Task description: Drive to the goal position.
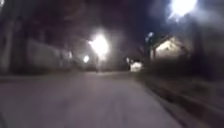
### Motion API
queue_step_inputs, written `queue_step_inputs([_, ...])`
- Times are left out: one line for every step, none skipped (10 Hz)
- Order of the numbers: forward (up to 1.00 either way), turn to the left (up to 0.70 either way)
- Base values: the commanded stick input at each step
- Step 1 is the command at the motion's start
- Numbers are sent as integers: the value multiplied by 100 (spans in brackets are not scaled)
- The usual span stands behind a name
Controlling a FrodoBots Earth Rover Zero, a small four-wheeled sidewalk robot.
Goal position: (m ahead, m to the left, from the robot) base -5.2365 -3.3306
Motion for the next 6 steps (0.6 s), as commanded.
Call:
queue_step_inputs([70, 0])
queue_step_inputs([70, 0])
queue_step_inputs([70, 0])
queue_step_inputs([70, -17])
queue_step_inputs([70, -35])
queue_step_inputs([70, -35])
